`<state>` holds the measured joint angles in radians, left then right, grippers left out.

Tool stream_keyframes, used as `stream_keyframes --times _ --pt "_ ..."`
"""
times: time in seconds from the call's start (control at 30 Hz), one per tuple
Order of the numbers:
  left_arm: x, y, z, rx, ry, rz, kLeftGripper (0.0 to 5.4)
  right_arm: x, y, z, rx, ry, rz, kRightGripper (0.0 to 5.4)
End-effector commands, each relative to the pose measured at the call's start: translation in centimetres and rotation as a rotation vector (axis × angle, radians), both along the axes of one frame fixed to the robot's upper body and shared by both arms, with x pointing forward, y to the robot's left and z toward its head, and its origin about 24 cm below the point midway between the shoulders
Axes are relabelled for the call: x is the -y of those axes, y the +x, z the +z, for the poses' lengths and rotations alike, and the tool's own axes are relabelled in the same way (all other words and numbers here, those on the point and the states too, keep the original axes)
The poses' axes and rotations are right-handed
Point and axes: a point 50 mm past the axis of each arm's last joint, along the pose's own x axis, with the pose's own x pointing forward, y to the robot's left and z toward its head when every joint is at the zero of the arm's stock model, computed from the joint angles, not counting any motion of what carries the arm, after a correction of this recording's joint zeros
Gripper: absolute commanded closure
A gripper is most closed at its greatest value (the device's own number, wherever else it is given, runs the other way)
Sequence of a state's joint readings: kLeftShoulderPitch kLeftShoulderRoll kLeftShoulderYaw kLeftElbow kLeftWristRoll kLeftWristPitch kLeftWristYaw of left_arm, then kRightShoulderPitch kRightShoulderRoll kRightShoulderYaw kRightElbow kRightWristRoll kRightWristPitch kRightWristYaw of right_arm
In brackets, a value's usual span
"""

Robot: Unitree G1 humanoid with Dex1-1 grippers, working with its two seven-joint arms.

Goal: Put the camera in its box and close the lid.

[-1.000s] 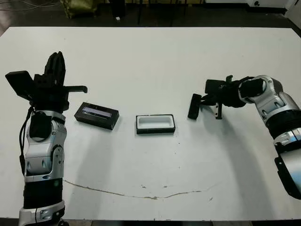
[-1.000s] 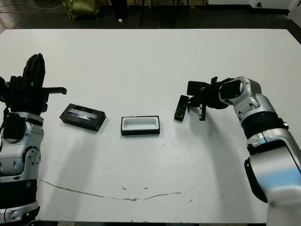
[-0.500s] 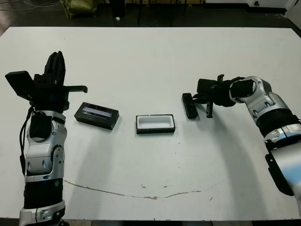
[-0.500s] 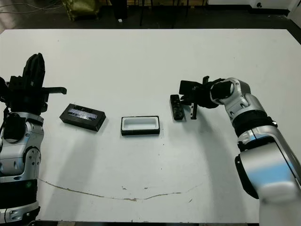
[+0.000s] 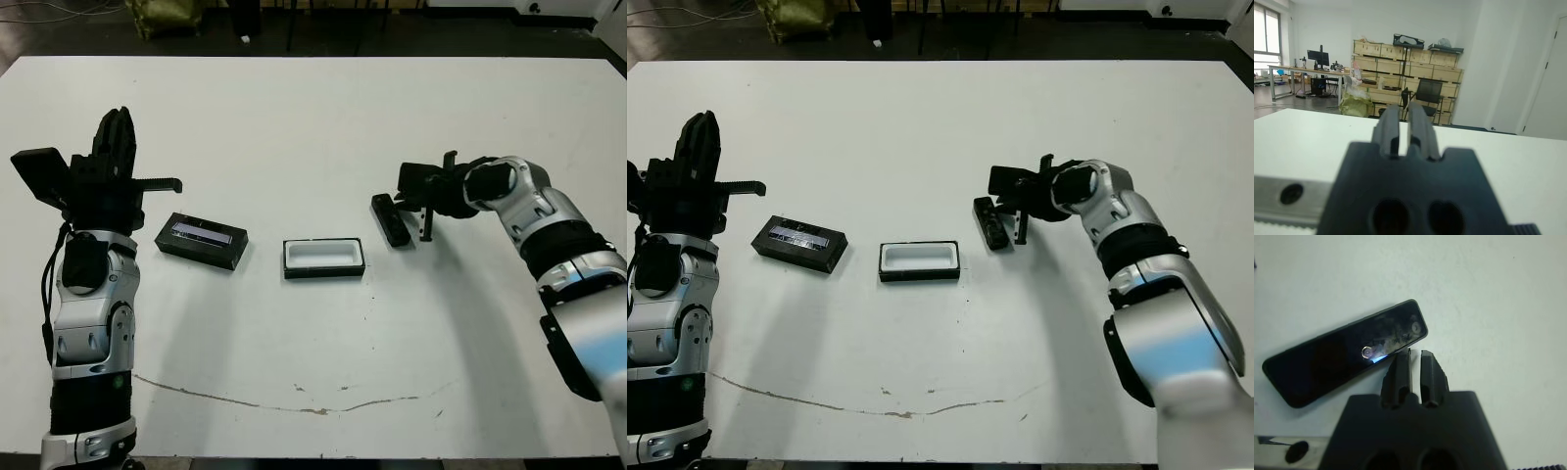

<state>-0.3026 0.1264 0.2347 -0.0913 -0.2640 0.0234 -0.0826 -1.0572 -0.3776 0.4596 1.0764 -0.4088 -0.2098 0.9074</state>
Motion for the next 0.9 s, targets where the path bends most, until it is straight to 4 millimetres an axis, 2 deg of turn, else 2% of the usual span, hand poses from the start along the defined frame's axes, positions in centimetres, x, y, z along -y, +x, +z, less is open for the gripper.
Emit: stream_keyframes --times 0.03,0.9 --pt "-0.3 -0.2 -0.9 -0.037 0.008 0.012 5.36 0.0 -1.1 -3.1 -0.128 -0.046 0.0 5.4" --pt "-0.2 -0.3 -1.1 -0.045 0.008 0.014 5.36 -1.0 -1.3 -3.2 -0.139 0.036 0.021 5.4"
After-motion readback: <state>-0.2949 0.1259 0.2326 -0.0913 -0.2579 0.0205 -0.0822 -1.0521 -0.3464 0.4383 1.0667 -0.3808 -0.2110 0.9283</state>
